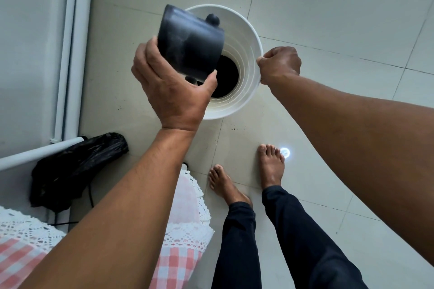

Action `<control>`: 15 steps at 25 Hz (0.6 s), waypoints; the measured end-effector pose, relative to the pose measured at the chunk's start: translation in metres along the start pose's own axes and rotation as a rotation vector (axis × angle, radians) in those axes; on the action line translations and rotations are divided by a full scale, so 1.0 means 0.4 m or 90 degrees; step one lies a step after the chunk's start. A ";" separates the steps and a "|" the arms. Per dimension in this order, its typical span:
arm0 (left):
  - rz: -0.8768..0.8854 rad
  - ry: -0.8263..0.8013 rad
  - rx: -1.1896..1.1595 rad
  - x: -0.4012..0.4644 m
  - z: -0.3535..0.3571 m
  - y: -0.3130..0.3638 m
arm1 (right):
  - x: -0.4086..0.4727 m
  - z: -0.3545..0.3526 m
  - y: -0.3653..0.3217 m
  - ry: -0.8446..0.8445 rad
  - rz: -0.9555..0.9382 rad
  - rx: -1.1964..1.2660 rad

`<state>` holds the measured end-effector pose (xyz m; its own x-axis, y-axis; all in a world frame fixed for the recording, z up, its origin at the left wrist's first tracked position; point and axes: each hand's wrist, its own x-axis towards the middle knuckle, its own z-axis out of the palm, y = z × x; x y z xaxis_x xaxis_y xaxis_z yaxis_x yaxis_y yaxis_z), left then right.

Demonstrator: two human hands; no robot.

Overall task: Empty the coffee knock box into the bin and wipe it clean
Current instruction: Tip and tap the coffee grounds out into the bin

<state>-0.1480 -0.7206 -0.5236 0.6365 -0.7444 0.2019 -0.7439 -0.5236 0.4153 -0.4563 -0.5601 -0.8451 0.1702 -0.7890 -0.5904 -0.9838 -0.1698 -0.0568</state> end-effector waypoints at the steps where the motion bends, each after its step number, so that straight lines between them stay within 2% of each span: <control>1: 0.003 -0.005 0.002 0.000 0.003 -0.002 | 0.001 -0.002 -0.001 0.004 0.002 0.004; 7: 0.023 -0.054 0.025 0.019 0.003 -0.024 | 0.022 -0.017 -0.009 -0.051 0.047 0.014; 10: 0.043 -0.063 0.021 0.025 0.001 -0.014 | 0.081 -0.046 0.019 -0.018 0.129 0.115; 15: 0.025 -0.070 0.021 0.017 -0.006 -0.009 | 0.127 -0.082 0.058 0.074 0.110 0.164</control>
<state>-0.1406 -0.7227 -0.5217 0.5826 -0.8041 0.1186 -0.7749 -0.5054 0.3796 -0.4688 -0.6234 -0.8499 -0.0100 -0.8580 -0.5135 -0.9779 0.1155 -0.1741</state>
